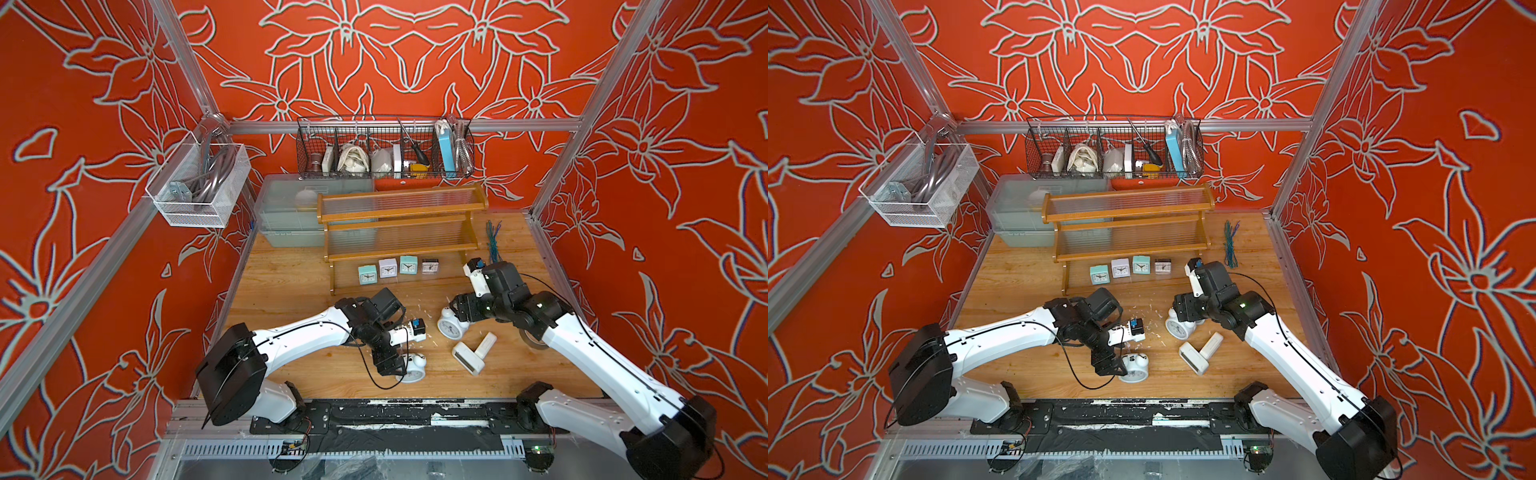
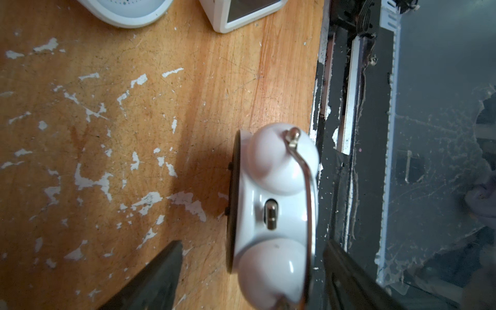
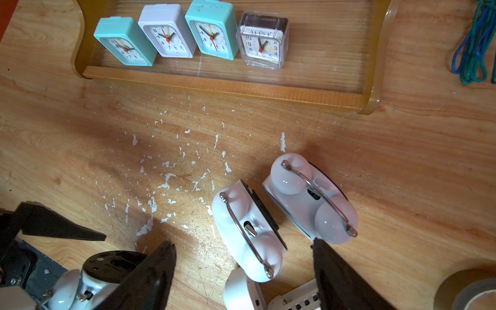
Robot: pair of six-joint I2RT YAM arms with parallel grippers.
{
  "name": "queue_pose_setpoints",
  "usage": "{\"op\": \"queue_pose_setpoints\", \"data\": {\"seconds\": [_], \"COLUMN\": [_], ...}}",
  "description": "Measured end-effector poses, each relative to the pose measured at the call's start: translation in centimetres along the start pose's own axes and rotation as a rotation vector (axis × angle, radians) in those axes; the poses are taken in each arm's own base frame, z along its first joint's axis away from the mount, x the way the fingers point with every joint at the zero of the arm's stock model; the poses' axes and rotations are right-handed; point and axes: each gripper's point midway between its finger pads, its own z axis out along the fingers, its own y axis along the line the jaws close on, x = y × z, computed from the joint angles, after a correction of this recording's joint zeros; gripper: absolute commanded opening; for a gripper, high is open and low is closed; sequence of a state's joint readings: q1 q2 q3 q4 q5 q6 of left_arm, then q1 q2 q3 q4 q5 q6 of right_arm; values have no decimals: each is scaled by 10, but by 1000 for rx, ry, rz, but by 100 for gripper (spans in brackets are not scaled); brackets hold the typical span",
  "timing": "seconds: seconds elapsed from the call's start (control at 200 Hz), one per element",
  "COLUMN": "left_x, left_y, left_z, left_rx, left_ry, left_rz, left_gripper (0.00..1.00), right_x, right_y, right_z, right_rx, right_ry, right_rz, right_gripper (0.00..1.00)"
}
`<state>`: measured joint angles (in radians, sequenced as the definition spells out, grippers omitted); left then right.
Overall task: Place the alarm clocks on the shelf by style
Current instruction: Pick up the alarm from the center of the board.
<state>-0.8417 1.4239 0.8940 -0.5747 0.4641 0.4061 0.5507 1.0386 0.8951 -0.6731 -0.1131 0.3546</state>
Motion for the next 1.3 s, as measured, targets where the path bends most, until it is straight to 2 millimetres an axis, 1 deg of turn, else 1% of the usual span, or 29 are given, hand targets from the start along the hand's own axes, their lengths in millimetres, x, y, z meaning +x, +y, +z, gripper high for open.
{"op": "queue_pose_setpoints", "data": {"seconds": [0.35, 0.53, 0.846, 0.936, 1.061, 1.206, 1.301], "left_x": [5, 8, 10, 14, 18, 15, 13], "left_y": [1, 0, 1, 1, 2, 14, 23], "left_z": [14, 21, 20, 17, 7, -14, -30], "left_rx": [-22, -22, -34, -46, -59, -91, -113], "left_ry": [42, 68, 77, 79, 68, 13, -33], "left_rz": [18, 30, 81, 100, 112, 91, 82], "left_gripper": [79, 66, 44, 40, 37, 35, 35], "right_x": [3, 3, 3, 1, -3, -5, -6], "right_y": [-1, -1, -1, 1, 5, 16, 28], "right_z": [3, 5, 9, 10, 9, 9, 8], "right_rx": [3, 3, -2, -10, -32, -93, -162], "right_ry": [10, 11, -2, -11, -23, -29, -33], "right_rz": [0, 0, -9, -16, -33, -66, -101], "right_gripper": [84, 84, 83, 83, 82, 78, 77]}}
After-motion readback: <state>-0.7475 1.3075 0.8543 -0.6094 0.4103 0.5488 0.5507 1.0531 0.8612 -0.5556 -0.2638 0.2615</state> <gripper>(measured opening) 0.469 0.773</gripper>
